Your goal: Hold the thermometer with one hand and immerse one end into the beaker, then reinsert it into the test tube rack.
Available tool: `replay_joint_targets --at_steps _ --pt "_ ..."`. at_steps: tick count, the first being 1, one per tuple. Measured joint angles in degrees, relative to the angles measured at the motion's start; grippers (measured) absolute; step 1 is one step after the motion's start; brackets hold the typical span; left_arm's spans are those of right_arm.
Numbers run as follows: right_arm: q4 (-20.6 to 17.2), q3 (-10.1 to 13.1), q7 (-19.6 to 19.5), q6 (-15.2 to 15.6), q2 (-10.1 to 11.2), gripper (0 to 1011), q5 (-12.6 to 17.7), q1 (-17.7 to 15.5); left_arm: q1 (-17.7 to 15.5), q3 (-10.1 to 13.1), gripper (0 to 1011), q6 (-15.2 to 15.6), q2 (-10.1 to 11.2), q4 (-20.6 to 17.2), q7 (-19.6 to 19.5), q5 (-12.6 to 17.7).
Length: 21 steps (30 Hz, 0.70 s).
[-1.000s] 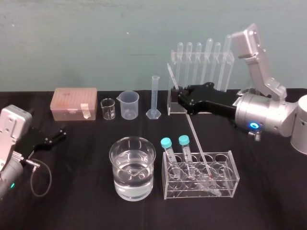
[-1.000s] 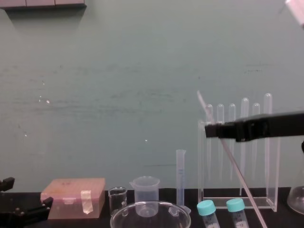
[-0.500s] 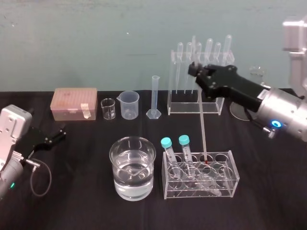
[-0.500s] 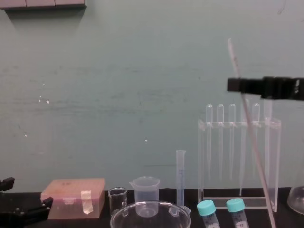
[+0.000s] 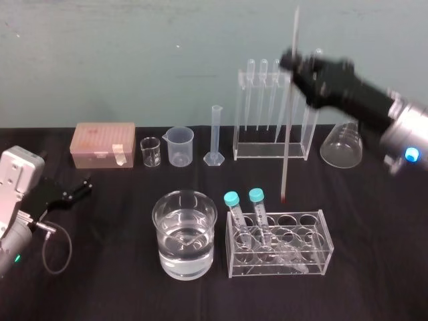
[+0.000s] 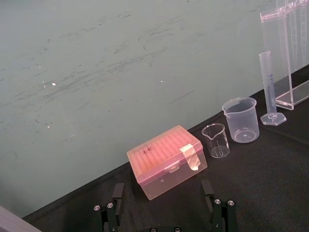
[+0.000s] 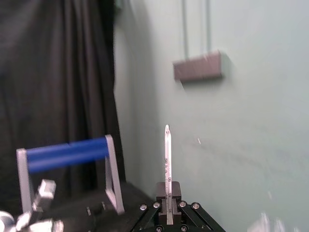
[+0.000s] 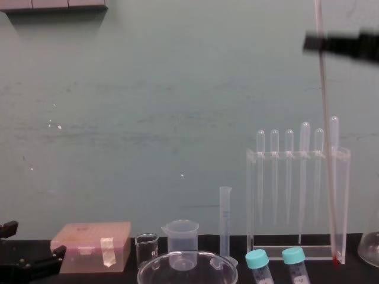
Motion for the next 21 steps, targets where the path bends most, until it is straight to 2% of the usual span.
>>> replay_joint_targets --at_steps 2,3,5,7,9,12,13,18,21 --pt "-0.19 0.05 1.42 0.06 0.04 58 1.01 2.37 0.0 0.0 1008 0.0 0.0 0.0 0.0 0.0" --pt "-0.19 0.05 1.42 0.06 0.04 58 1.01 2.37 0.0 0.0 1008 0.0 0.0 0.0 0.0 0.0" --pt "-0.04 -0.18 2.95 0.07 -0.25 58 1.81 5.32 0.0 0.0 1008 0.0 0.0 0.0 0.0 0.0" --pt "0.86 -0.97 4.52 -0.1 -1.09 58 2.38 8.43 0.0 0.01 1008 0.0 0.0 0.0 0.0 0.0" --pt "1.66 -1.7 5.43 -0.23 -1.76 58 2.6 10.11 0.0 0.0 1008 0.0 0.0 0.0 0.0 0.0" --pt "4.27 -4.9 7.62 -0.27 -4.48 58 3.15 13.94 0.0 0.0 1008 0.0 0.0 0.0 0.0 0.0" --pt "4.27 -4.9 7.62 -0.27 -4.48 58 3.15 13.94 0.0 0.0 1008 0.0 0.0 0.0 0.0 0.0" --pt "7.51 -10.17 10.99 0.33 -9.08 58 4.74 17.01 0.0 0.01 1008 0.0 0.0 0.0 0.0 0.0" --pt "8.59 -12.01 12.17 0.55 -10.48 58 5.22 17.67 0.0 0.0 1008 0.0 0.0 0.0 0.0 0.0"
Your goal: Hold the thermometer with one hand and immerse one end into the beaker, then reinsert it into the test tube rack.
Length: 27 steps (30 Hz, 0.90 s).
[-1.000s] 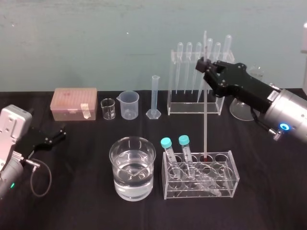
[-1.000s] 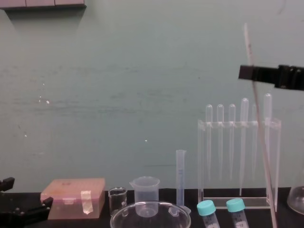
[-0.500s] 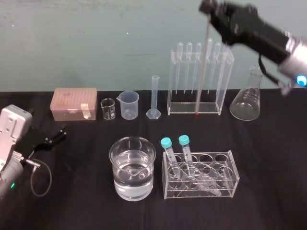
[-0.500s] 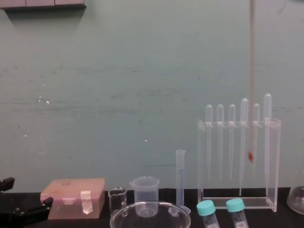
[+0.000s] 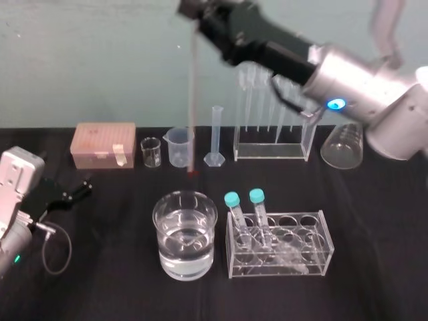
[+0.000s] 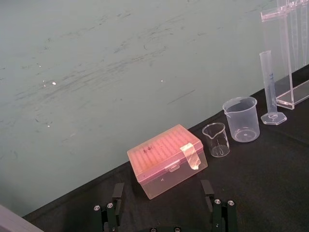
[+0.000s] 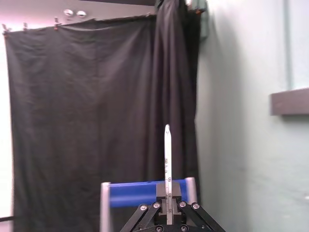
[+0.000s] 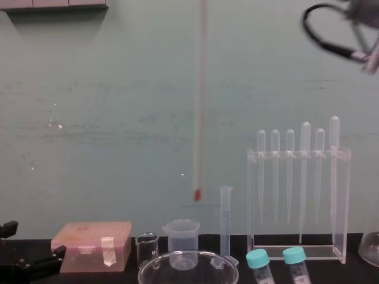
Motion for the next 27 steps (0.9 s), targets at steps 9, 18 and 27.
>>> replay_joint_targets --at_steps 9,18,27 --pt "3.43 -4.59 2.4 0.48 -1.32 58 0.87 0.33 0.0 0.0 1008 0.0 0.0 0.0 0.0 0.0" --pt "6.81 -7.25 3.3 -2.09 -0.19 58 -1.0 -0.78 0.0 0.0 1008 0.0 0.0 0.0 0.0 0.0" --pt "9.63 -8.67 4.88 -3.72 -0.25 58 -2.1 -2.05 0.0 0.0 1008 0.0 0.0 0.0 0.0 0.0"
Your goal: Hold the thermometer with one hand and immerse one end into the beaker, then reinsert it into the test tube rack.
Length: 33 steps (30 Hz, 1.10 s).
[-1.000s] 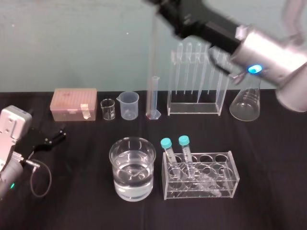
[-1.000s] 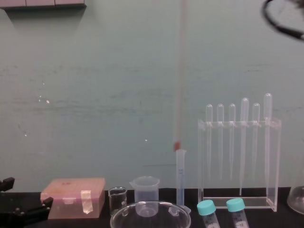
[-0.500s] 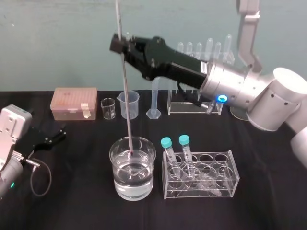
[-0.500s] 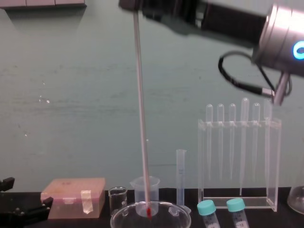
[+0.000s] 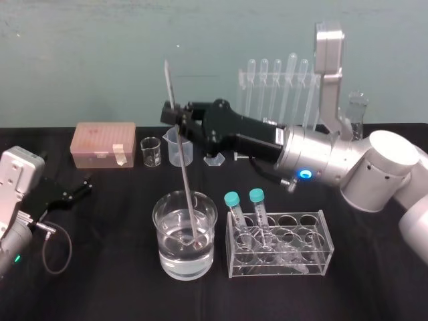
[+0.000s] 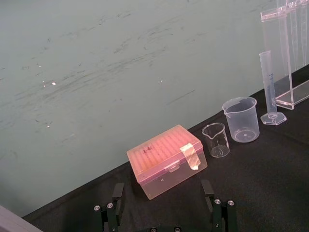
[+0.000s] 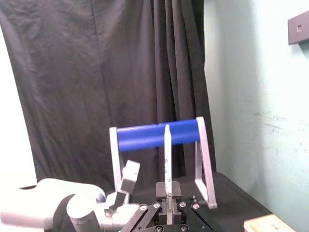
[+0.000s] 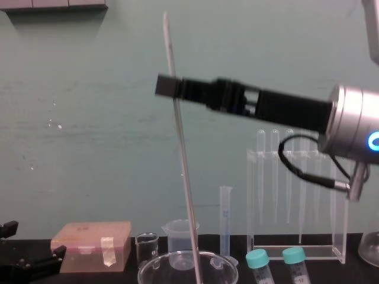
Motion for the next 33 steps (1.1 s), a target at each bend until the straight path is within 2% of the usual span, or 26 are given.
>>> replay_joint_targets --at_steps 5,33 --pt "1.27 -0.63 0.51 -1.25 0.19 58 -1.87 -0.81 0.0 0.0 1008 0.0 0.0 0.0 0.0 0.0" --pt "3.3 -0.57 1.12 -1.0 -1.28 58 -3.44 -1.51 0.0 0.0 1008 0.0 0.0 0.0 0.0 0.0"
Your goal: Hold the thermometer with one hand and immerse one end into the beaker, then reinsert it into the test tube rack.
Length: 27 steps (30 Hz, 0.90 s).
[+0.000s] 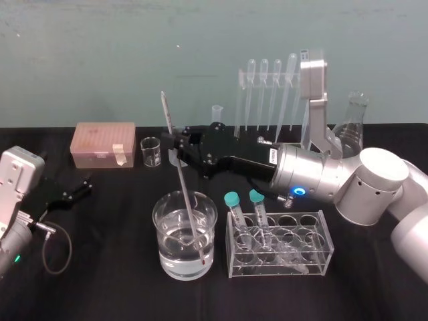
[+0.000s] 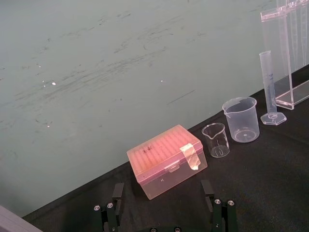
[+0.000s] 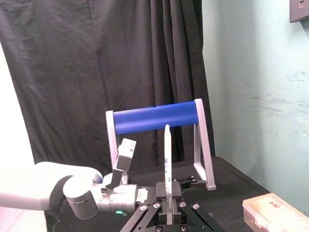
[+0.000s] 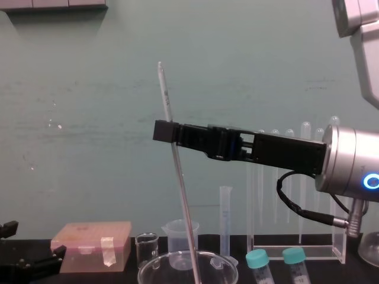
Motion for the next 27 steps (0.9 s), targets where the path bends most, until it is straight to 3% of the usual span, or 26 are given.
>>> replay_joint_targets --at_steps 27 --pt "0.3 -0.3 0.55 0.33 -0.45 58 -0.48 0.43 0.0 0.0 1008 0.0 0.0 0.0 0.0 0.0"
